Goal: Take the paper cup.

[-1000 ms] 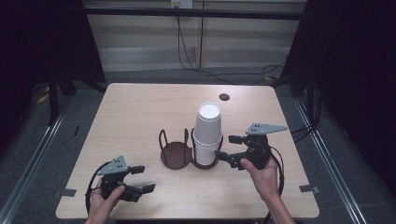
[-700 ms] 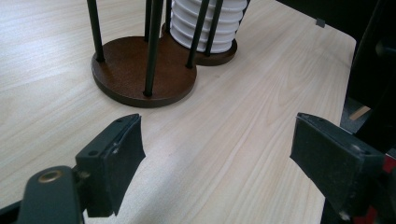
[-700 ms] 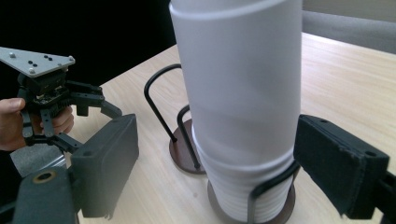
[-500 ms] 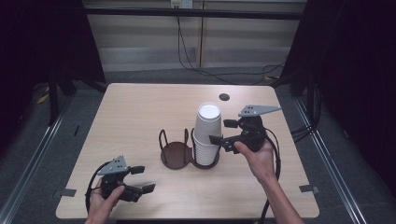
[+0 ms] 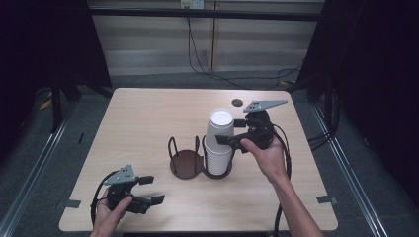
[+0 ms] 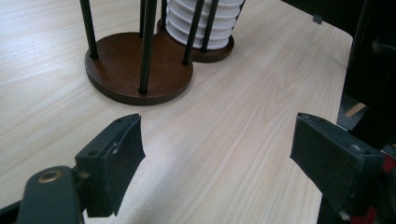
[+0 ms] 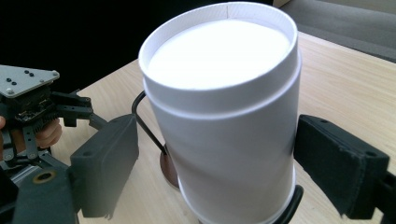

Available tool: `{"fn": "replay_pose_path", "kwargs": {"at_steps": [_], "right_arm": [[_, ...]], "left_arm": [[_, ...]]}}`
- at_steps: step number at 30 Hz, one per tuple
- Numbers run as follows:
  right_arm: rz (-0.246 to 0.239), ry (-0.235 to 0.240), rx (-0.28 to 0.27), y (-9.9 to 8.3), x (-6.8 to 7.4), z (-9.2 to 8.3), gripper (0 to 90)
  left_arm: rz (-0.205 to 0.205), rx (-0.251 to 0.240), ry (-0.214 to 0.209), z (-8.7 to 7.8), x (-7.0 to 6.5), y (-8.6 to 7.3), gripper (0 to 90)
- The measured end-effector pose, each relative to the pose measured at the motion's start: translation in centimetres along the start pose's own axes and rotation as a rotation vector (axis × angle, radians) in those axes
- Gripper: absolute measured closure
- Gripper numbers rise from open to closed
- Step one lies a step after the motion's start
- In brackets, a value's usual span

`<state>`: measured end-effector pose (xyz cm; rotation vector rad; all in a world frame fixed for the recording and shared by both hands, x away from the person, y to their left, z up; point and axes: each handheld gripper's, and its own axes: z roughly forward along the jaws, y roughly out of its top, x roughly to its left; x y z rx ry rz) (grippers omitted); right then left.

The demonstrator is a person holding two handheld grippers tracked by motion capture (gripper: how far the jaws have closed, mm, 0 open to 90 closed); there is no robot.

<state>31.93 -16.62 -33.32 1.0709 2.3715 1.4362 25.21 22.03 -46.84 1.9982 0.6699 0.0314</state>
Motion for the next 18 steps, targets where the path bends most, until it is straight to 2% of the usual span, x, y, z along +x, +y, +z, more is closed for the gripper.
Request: {"fn": "replay_pose_path", "kwargs": {"at_steps": [9, 18], "right_arm": [[-0.015, -0.004, 0.013, 1.1, -0.5, 1.2, 14.4], [-0.053, -0.024, 0.044, 1.8, -0.1, 2.0, 14.5]], "left_arm": [[0.001, 0.001, 0.0, -0.1, 0.1, 0.0, 16.8], [0.007, 0.01, -0.008, 0.0, 0.0, 0.0, 16.8]]}}
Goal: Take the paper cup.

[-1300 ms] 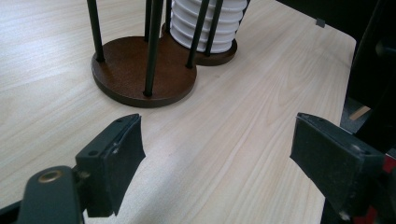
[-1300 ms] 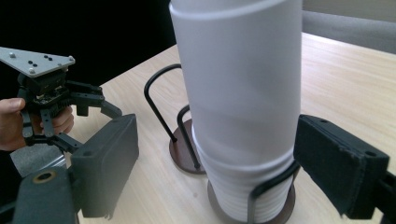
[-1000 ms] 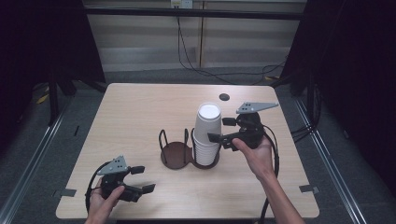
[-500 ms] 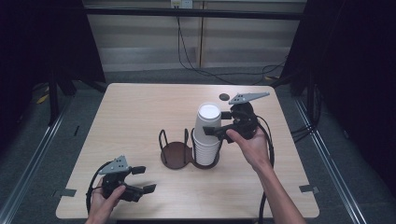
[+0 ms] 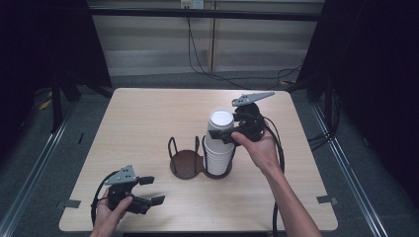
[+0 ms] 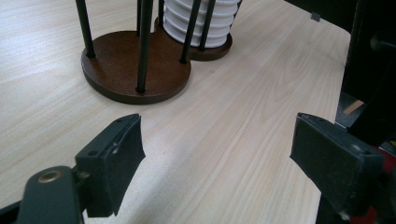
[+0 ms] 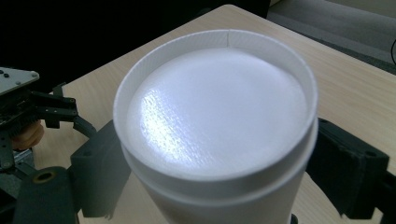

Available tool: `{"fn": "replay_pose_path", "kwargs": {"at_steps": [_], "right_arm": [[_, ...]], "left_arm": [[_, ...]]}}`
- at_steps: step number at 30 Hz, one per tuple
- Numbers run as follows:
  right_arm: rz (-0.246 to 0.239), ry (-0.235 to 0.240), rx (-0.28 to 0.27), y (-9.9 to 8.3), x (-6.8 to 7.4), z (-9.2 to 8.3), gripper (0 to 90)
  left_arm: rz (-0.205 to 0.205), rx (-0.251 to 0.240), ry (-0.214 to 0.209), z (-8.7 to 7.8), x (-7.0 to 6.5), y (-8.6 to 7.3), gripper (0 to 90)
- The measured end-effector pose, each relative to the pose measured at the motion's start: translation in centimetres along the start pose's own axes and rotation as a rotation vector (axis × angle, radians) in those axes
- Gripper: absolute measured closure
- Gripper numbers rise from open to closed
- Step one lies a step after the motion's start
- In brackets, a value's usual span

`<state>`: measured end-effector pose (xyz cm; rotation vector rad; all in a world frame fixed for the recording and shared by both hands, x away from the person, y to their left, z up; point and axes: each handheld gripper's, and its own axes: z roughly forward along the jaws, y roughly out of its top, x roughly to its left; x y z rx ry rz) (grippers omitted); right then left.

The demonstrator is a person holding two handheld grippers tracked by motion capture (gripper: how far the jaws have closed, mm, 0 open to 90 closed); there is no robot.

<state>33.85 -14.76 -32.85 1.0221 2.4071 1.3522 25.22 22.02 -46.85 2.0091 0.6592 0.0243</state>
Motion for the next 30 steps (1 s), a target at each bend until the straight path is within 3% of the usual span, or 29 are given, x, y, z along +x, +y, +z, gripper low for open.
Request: {"fn": "replay_pose_path", "kwargs": {"at_steps": [8, 30], "right_arm": [[-0.035, -0.036, 0.017, 0.22, 0.3, 0.22, 19.5], [-0.067, -0.048, 0.007, 0.38, 0.51, -0.06, 20.8]], "left_arm": [[0.0, 0.002, 0.001, 0.0, 0.01, 0.0, 16.7], [-0.005, 0.004, -0.004, 0.05, 0.02, 0.0, 16.7]]}}
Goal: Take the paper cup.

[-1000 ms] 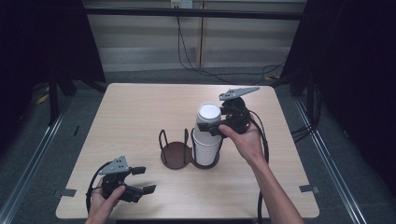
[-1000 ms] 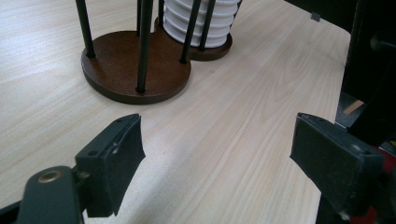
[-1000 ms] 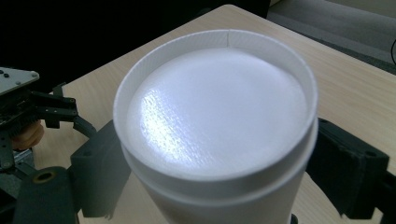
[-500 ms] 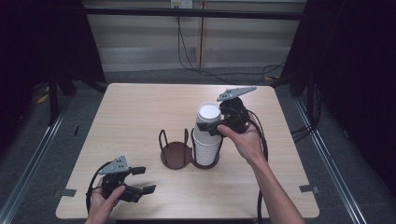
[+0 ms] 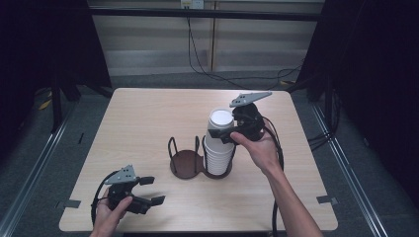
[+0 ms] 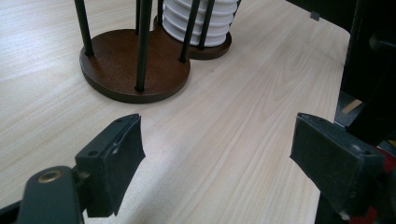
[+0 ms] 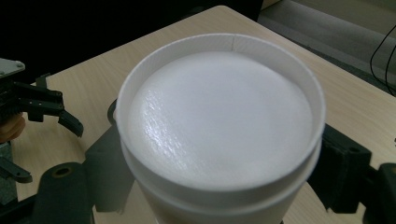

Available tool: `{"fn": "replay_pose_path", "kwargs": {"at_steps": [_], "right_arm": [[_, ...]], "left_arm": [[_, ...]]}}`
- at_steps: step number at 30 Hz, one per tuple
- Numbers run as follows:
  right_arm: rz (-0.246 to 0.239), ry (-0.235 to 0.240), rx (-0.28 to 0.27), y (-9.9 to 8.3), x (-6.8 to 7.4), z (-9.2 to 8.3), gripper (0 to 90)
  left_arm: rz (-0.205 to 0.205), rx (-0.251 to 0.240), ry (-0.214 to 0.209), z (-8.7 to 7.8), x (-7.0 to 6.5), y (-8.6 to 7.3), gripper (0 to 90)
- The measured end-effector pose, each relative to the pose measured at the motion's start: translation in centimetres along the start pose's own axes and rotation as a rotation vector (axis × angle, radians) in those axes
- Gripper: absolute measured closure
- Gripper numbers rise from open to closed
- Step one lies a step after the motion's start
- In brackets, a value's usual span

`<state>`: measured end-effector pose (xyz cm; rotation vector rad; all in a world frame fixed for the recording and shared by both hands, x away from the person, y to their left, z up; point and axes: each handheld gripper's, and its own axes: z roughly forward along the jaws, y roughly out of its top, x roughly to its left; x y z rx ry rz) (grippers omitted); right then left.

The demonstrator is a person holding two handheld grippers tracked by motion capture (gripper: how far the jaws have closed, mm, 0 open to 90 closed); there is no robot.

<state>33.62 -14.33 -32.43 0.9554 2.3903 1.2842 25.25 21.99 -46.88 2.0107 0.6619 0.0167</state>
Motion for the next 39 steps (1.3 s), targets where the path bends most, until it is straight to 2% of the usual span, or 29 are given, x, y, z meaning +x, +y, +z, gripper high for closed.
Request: {"fn": "replay_pose_path", "kwargs": {"at_steps": [22, 29, 39], "right_arm": [[0.007, 0.0, -0.07, 1.0, 0.0, -1.5, 21.4], [0.026, 0.007, -0.118, 1.0, -0.3, -2.1, 21.9], [0.033, 0.016, -0.154, 1.1, -0.3, -2.7, 22.2]], "left_arm": [[0.0, -0.001, -0.005, 0.0, 0.0, 0.0, 16.7], [-0.001, -0.001, -0.005, 0.0, 0.0, 0.0, 16.7], [-0.002, 0.001, -0.006, 0.0, 0.0, 0.0, 16.7]]}}
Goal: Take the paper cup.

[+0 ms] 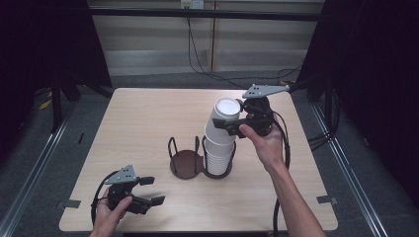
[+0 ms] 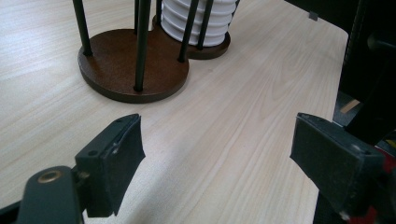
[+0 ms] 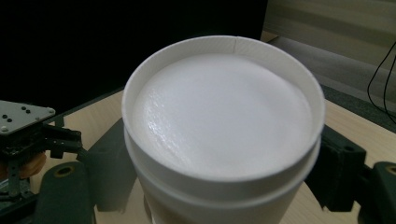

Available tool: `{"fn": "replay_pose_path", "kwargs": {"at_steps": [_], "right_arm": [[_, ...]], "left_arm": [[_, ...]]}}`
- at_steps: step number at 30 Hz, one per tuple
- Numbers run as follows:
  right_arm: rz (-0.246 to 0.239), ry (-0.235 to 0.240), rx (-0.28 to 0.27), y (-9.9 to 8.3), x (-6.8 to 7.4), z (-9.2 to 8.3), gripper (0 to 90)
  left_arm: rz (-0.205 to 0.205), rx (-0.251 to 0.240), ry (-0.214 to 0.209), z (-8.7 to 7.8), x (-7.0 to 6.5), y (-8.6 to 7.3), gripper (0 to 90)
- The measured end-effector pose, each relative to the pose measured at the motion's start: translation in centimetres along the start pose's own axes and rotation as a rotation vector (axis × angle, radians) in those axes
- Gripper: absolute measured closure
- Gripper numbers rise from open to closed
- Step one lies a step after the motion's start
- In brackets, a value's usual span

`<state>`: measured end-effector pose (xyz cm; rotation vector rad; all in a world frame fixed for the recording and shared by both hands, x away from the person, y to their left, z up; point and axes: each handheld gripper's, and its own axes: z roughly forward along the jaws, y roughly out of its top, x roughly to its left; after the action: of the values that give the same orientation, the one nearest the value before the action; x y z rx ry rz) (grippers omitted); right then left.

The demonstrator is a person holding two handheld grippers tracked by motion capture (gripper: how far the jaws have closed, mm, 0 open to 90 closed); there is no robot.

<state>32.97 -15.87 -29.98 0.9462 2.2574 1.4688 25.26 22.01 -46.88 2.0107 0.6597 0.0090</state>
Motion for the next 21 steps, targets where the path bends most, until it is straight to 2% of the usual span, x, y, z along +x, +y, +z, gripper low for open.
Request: {"fn": "replay_pose_path", "kwargs": {"at_steps": [9, 21], "right_arm": [[-0.007, 0.002, -0.038, 0.5, 0.3, -0.6, 22.3], [0.024, 0.024, -0.113, 0.6, 0.0, -1.7, 22.5]], "left_arm": [[0.0, -0.001, 0.0, 0.0, 0.0, 0.0, 16.7], [0.003, 0.002, -0.002, 0.0, 0.0, 0.0, 16.7]]}}
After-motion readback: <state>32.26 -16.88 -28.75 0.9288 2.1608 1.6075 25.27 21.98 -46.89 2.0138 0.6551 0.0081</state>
